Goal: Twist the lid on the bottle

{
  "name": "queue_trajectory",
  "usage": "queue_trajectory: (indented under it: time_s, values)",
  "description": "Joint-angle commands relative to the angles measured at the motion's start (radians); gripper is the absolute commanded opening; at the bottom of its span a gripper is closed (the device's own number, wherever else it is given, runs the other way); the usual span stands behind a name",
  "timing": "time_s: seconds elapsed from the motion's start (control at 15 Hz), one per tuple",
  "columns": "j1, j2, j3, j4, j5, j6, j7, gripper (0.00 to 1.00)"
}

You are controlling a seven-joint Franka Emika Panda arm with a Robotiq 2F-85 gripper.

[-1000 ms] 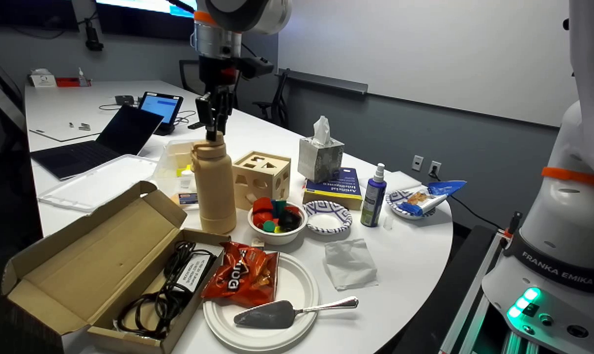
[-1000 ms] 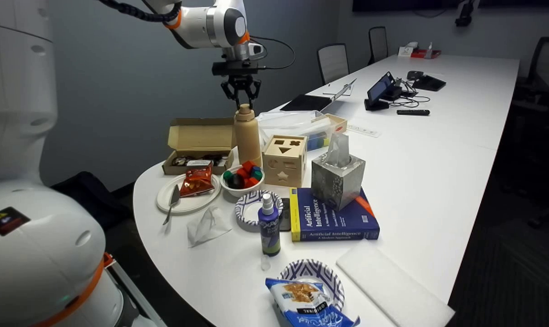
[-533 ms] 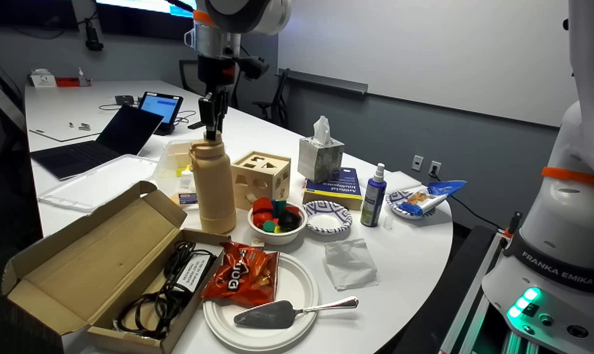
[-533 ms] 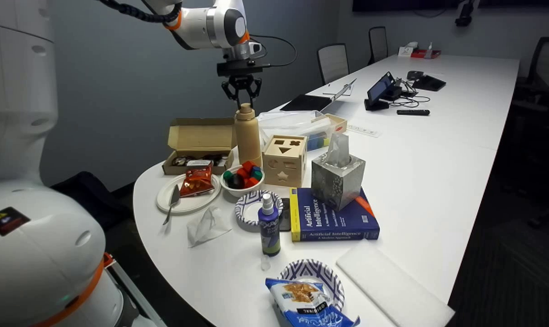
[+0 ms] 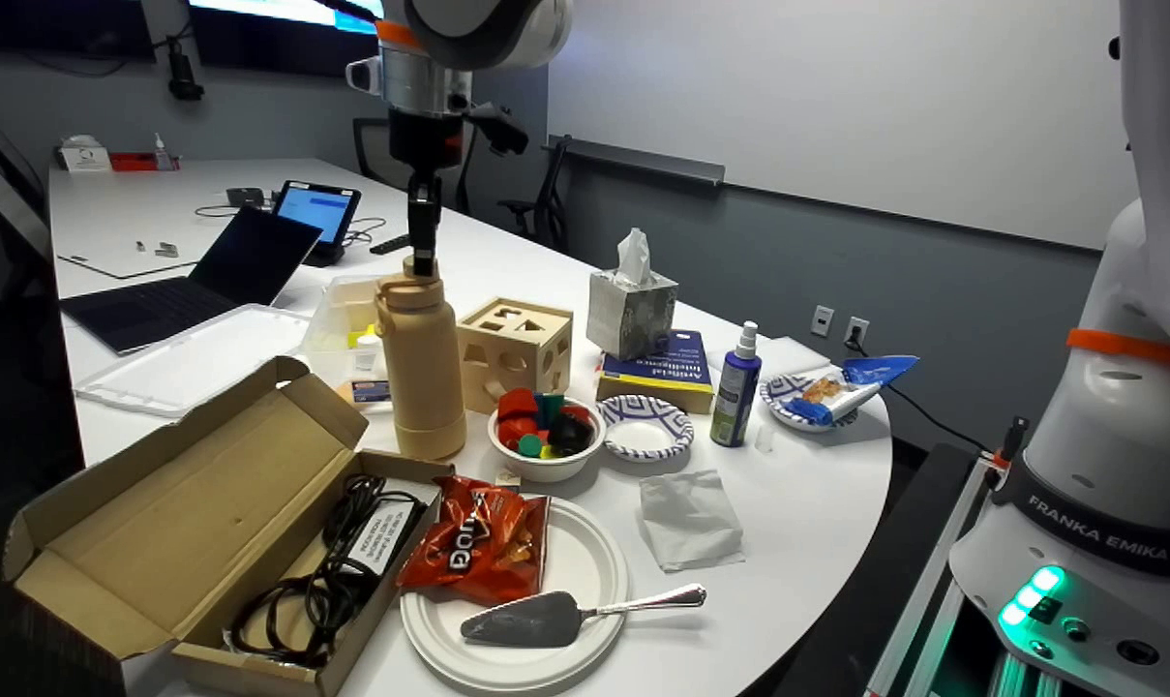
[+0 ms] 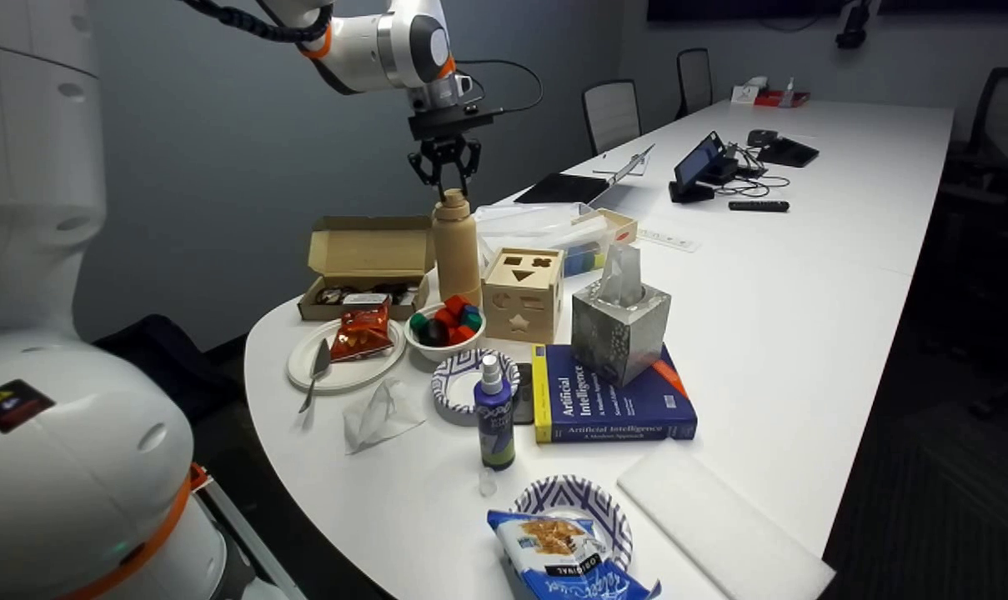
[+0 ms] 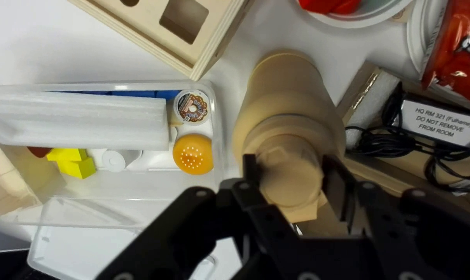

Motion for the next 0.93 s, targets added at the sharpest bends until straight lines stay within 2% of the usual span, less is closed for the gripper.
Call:
queue_trajectory:
  time_s: [0.0,0.87]
  values:
    - [-0.020,0.001,0.018,-0.004,-0.021,-0.004,-0.123,0.20]
    - [-0.036,0.000,0.025,0.004,0.000,-0.059,-0.474,0.20]
